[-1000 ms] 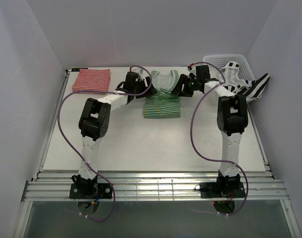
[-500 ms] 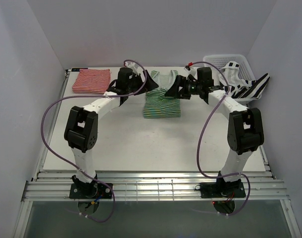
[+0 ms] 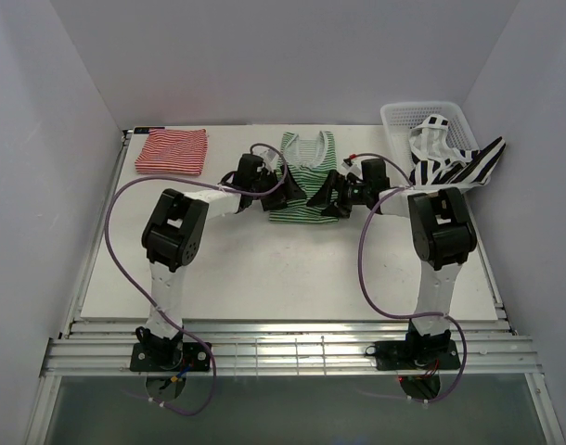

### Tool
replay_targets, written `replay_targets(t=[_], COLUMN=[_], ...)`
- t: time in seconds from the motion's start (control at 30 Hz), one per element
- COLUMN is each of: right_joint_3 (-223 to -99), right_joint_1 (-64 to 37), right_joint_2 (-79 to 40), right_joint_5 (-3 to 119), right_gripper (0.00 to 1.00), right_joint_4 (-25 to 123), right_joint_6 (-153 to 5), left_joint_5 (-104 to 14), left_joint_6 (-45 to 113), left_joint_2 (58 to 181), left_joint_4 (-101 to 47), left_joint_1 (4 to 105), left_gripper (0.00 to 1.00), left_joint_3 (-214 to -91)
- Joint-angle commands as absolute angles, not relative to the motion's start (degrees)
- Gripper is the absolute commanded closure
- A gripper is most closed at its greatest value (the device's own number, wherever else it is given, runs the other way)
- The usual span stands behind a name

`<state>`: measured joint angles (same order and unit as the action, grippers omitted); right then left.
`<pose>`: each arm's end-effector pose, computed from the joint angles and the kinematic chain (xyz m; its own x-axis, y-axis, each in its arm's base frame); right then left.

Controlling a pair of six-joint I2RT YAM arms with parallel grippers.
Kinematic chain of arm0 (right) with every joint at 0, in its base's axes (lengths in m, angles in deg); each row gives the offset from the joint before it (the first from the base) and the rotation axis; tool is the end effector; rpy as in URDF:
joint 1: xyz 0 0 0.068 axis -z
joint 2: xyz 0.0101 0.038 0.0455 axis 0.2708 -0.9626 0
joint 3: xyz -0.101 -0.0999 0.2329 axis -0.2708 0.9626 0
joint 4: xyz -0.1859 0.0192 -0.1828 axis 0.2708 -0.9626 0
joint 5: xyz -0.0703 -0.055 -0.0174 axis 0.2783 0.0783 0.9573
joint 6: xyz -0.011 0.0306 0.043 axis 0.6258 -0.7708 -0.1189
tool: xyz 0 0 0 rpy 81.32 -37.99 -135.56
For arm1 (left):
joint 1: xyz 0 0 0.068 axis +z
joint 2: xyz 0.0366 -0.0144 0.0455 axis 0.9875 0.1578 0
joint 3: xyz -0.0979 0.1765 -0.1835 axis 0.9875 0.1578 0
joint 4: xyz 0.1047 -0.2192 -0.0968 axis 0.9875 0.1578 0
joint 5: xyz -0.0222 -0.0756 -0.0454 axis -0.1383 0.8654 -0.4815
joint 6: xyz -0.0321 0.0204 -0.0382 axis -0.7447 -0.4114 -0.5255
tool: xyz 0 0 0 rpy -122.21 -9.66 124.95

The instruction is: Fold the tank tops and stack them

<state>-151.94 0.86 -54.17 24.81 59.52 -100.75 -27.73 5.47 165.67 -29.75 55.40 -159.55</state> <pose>0.3986 0.1298 0.1390 -0.8900 0.1975 -0.4111 -0.2267 0.5906 0.7745 0.4120 -0.2137 0.1524 -0.8703 -0.2328 -0.4340 0.1738 0.6794 -0.7129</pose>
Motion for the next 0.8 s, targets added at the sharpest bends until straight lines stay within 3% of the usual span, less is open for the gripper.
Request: replay_targets(t=[0.0, 0.3, 0.57, 0.77], right_joint_3=[-148.1, -136.4, -120.1, -119.0], right_joint_1=[1.8, 1.3, -3.3, -5.8], right_joint_2=[-54.9, -48.4, -34.5, -24.2], right_joint_5=[28.1, 29.4, 29.5, 31.0], right_gripper=[0.10, 0.10, 0.10, 0.10], right_joint_4=[60.4, 59.8, 59.5, 56.0], right_joint_6=[-99.9, -98.8, -99.6, -99.3], left_joint_5=[-26.3, -26.4, -28.5, -31.5], left_joint_6=[5.8, 7.4, 8.4, 8.6], left_joint_2=[165.4, 159.7, 143.2, 134.8], left_joint_4=[-28.7, -28.1, -26.4, -22.9], left_joint_1=[55.6, 55.5, 54.5, 53.6], left_gripper=[0.02, 0.02, 0.02, 0.02], left_joint_3=[-158.2, -147.3, -132.1, -129.1])
